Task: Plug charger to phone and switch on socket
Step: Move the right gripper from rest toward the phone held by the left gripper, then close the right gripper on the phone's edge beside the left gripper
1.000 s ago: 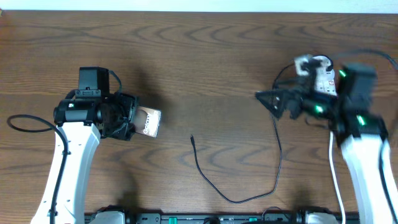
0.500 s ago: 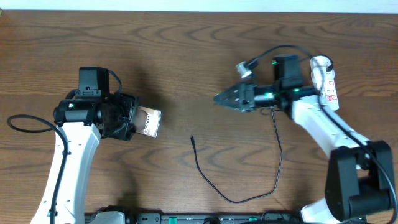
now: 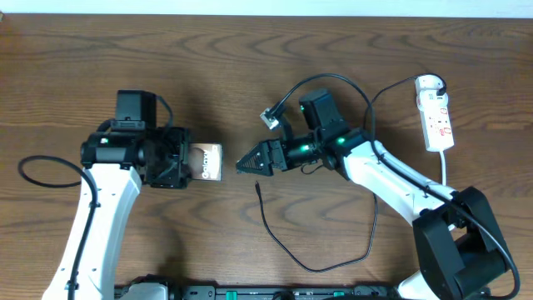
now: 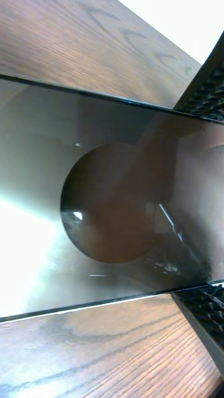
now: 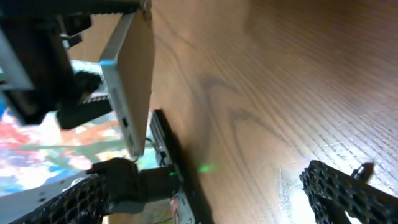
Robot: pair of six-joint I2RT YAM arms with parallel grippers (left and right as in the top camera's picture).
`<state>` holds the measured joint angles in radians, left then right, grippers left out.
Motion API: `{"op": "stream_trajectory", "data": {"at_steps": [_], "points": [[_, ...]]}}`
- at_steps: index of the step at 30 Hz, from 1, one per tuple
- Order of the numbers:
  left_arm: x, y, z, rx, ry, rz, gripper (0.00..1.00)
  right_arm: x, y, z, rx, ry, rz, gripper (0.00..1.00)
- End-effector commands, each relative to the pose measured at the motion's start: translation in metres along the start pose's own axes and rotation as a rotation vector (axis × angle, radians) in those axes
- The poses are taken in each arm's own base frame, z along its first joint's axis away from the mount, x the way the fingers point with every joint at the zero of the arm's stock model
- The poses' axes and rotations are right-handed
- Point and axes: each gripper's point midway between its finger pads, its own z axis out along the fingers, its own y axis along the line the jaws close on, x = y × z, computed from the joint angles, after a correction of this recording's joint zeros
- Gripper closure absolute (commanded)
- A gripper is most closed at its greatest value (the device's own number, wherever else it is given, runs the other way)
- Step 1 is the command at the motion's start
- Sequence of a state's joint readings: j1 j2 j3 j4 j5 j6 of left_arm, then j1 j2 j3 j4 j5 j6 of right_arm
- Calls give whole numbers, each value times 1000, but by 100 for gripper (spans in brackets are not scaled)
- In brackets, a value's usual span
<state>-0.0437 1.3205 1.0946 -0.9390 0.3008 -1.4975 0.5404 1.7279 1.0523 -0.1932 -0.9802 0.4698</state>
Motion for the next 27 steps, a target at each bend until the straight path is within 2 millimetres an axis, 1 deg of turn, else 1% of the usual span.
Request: {"op": "stream_trajectory", "data": {"at_steps": [1, 8, 14, 17, 21, 24, 27], "points": [[5, -5, -2, 8, -38, -36, 92, -5, 0, 8, 46, -16, -17, 1], [22, 1, 12, -44, -22, -16, 93, -3, 4, 14, 50, -13, 4, 1], [26, 6, 29, -107, -21, -19, 93, -1, 7, 17, 45, -6, -1, 1], [31, 8, 36, -132, 15, -29, 93, -2, 8, 17, 42, -11, 24, 1], [49, -3, 40, -101, 121, -22, 92, -5, 9, 18, 37, -21, 54, 1], [54, -8, 40, -83, 147, -18, 92, -6, 9, 17, 37, -28, 111, 1], [56, -8, 39, -83, 158, -17, 92, -8, 9, 18, 37, -34, 152, 1]]}}
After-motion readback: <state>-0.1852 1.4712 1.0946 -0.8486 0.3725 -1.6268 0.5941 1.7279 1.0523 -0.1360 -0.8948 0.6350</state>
